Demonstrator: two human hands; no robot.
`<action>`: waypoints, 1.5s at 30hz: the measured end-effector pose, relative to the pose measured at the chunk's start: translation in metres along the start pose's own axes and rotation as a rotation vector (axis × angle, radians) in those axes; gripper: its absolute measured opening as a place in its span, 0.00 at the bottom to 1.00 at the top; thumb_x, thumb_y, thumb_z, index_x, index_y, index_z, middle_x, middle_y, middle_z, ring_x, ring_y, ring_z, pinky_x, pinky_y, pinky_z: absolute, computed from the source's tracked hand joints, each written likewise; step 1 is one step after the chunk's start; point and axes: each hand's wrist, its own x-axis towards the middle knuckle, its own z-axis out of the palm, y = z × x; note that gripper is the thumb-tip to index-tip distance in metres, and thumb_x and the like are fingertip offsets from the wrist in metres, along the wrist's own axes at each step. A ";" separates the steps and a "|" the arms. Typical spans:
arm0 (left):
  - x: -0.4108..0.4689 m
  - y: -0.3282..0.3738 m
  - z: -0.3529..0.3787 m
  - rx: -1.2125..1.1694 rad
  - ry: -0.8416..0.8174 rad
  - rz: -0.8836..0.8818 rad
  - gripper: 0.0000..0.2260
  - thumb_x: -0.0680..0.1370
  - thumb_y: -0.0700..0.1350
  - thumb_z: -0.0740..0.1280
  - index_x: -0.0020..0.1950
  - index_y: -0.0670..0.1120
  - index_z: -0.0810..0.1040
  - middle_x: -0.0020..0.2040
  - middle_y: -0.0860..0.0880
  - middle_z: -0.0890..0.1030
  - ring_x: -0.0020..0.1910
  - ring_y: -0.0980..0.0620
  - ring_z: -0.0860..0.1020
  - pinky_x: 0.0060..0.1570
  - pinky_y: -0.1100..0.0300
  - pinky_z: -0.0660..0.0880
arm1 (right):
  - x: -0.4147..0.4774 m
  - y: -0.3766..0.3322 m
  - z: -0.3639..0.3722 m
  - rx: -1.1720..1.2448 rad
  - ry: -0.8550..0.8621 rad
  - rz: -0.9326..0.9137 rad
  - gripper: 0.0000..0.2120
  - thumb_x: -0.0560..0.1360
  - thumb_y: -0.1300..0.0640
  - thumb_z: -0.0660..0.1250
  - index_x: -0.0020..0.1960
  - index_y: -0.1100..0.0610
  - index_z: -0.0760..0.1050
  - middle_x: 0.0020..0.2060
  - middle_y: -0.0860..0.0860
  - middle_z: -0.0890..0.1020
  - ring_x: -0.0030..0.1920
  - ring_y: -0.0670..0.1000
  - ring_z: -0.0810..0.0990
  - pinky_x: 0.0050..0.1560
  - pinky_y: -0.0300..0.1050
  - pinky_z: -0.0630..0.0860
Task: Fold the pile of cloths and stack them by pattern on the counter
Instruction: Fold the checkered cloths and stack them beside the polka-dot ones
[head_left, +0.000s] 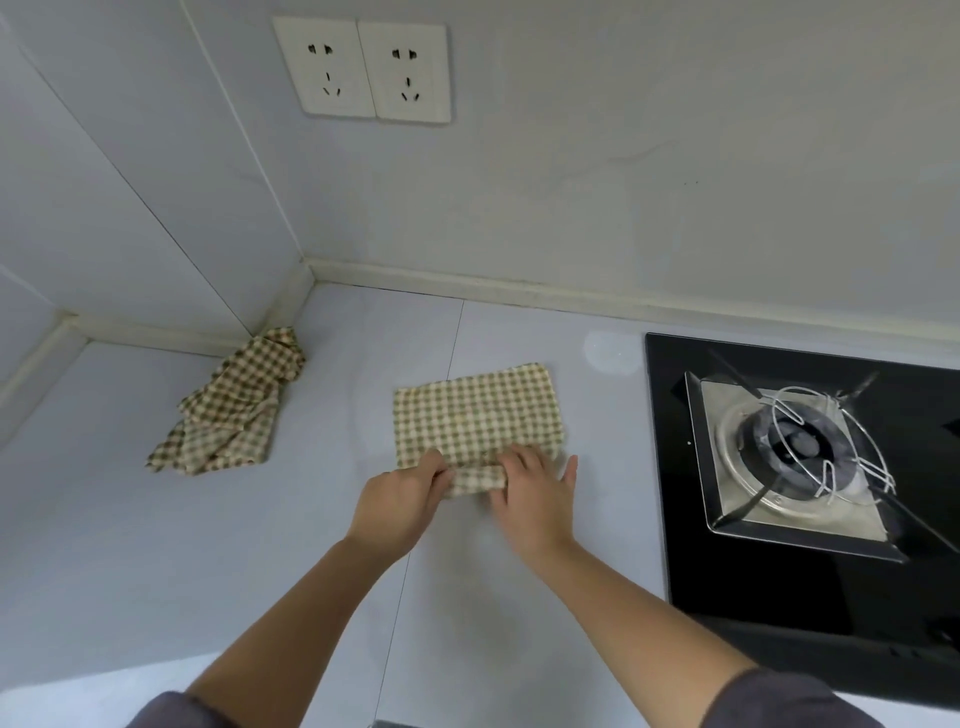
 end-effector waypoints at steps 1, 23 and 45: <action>0.000 -0.003 -0.003 0.018 -0.036 0.057 0.14 0.78 0.58 0.58 0.43 0.48 0.70 0.23 0.57 0.63 0.17 0.55 0.62 0.19 0.68 0.55 | 0.003 0.003 -0.005 0.005 0.025 0.019 0.13 0.64 0.58 0.75 0.48 0.54 0.80 0.47 0.49 0.82 0.51 0.54 0.82 0.61 0.73 0.66; -0.009 -0.029 -0.012 -0.577 -0.133 -0.647 0.09 0.79 0.43 0.65 0.41 0.41 0.79 0.37 0.41 0.78 0.37 0.50 0.73 0.38 0.58 0.68 | -0.017 0.081 -0.037 0.390 -0.249 0.000 0.16 0.72 0.56 0.70 0.59 0.51 0.74 0.54 0.43 0.74 0.54 0.44 0.74 0.53 0.44 0.70; 0.013 -0.027 -0.017 -0.454 -0.047 -0.571 0.08 0.81 0.45 0.61 0.46 0.46 0.77 0.36 0.49 0.79 0.36 0.53 0.75 0.35 0.65 0.70 | 0.033 0.055 -0.037 0.729 -0.144 0.286 0.04 0.80 0.60 0.60 0.46 0.54 0.68 0.32 0.48 0.74 0.32 0.44 0.70 0.32 0.34 0.66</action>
